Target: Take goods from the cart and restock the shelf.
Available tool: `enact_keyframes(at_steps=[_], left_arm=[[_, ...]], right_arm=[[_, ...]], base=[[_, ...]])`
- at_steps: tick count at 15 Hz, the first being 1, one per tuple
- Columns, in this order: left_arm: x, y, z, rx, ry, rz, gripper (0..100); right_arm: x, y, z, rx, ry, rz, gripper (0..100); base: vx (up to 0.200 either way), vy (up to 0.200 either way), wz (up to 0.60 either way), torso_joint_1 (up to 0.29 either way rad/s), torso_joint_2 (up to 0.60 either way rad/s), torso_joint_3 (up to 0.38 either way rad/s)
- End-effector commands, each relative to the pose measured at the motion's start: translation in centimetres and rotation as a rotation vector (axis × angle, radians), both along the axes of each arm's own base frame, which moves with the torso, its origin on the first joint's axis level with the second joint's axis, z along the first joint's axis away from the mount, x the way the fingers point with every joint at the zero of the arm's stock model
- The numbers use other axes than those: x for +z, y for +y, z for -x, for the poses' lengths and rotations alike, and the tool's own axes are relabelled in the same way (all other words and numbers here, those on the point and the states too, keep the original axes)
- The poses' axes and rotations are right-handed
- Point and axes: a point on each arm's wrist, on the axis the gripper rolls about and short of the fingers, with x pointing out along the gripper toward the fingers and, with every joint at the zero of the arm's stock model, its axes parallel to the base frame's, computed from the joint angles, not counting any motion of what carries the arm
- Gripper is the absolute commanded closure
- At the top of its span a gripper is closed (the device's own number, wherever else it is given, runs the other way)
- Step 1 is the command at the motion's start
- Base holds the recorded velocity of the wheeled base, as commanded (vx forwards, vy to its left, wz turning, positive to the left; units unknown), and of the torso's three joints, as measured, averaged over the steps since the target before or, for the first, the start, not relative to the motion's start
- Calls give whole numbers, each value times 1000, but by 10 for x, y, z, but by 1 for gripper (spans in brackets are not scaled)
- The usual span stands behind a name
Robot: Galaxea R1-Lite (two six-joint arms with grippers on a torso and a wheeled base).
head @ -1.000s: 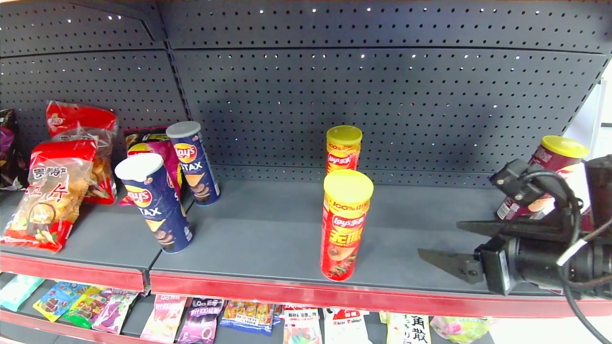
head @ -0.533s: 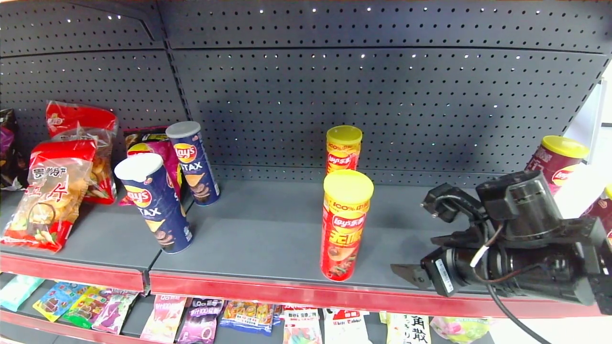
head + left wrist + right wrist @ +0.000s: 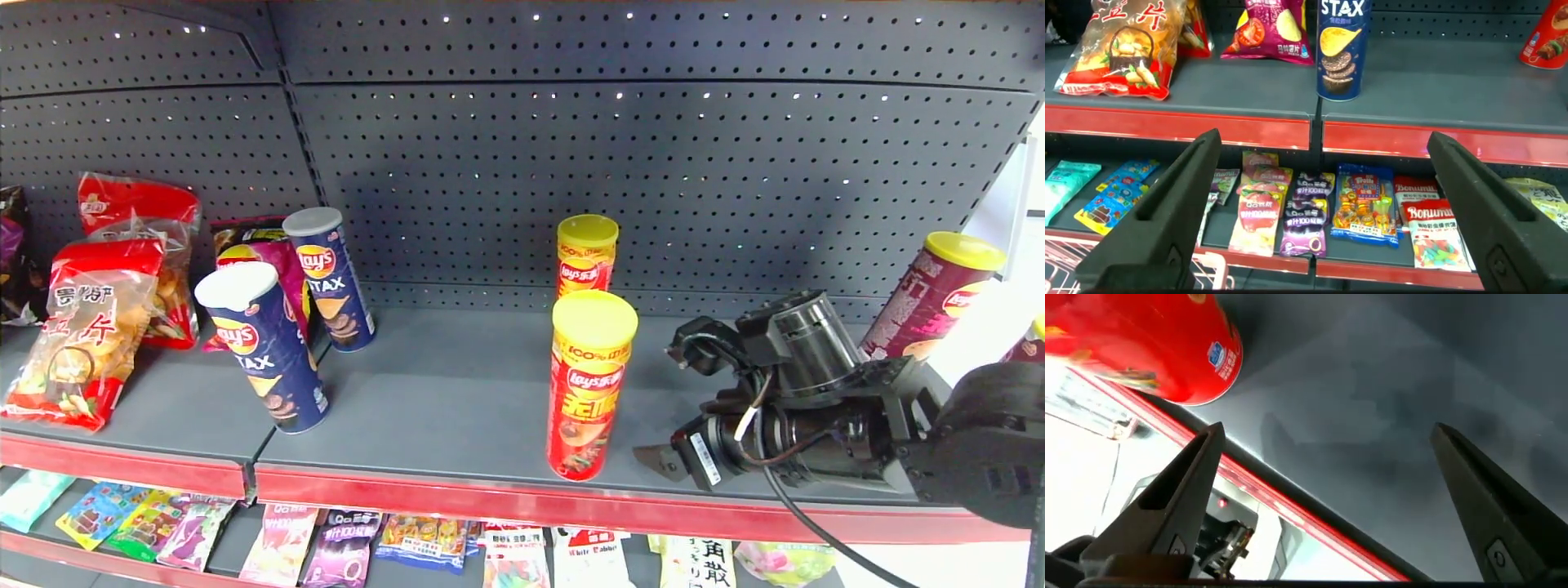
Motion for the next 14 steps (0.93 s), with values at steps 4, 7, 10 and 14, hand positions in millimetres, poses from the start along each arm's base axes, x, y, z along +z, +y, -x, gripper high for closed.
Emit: enact_keyframes(at_steps=[4, 7, 10, 14], left_arm=[[0, 0, 0, 1, 0, 0, 0], [0, 0, 0, 1, 0, 0, 0], [0, 0, 0, 1, 0, 0, 0], [0, 0, 0, 1, 0, 0, 0]], right_arm=[[-10, 14, -9, -13, -1, 53, 0], [-17, 16, -11, -21, 9, 76, 0], [-17, 18, -16, -29, 2, 79, 0], [-17, 24, -17, -21, 0, 73, 0]], base=[[0, 0, 0, 0, 0, 0], [0, 0, 0, 0, 0, 0], [0, 0, 0, 0, 0, 0], [0, 0, 0, 0, 0, 0]])
